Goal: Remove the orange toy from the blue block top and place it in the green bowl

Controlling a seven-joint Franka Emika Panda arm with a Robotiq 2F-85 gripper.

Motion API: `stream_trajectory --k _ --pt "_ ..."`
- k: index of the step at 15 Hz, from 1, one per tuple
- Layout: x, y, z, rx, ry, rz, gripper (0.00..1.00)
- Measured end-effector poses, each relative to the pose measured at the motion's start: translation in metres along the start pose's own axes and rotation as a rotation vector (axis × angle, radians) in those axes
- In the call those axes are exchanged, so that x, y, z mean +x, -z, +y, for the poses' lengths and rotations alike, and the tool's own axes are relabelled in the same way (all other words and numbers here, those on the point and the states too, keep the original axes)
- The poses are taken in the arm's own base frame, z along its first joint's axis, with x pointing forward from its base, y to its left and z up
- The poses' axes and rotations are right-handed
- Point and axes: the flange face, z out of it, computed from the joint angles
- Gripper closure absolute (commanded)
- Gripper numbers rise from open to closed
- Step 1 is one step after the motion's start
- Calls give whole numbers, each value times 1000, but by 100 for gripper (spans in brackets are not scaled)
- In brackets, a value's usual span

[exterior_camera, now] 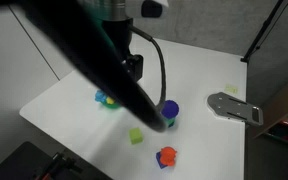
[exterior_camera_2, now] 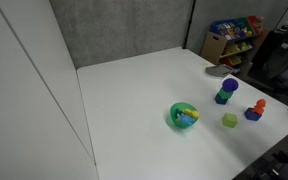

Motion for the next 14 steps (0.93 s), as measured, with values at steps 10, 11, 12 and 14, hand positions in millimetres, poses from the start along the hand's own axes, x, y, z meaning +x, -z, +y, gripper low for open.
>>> stream_trajectory --k 10,11,12,14 --pt "4 -2 -16 -22 28 18 0" --pt "6 -3 -24 -31 38 27 0" --pt "8 -5 -33 -45 45 40 0" --pt "15 -11 -51 -79 53 67 0"
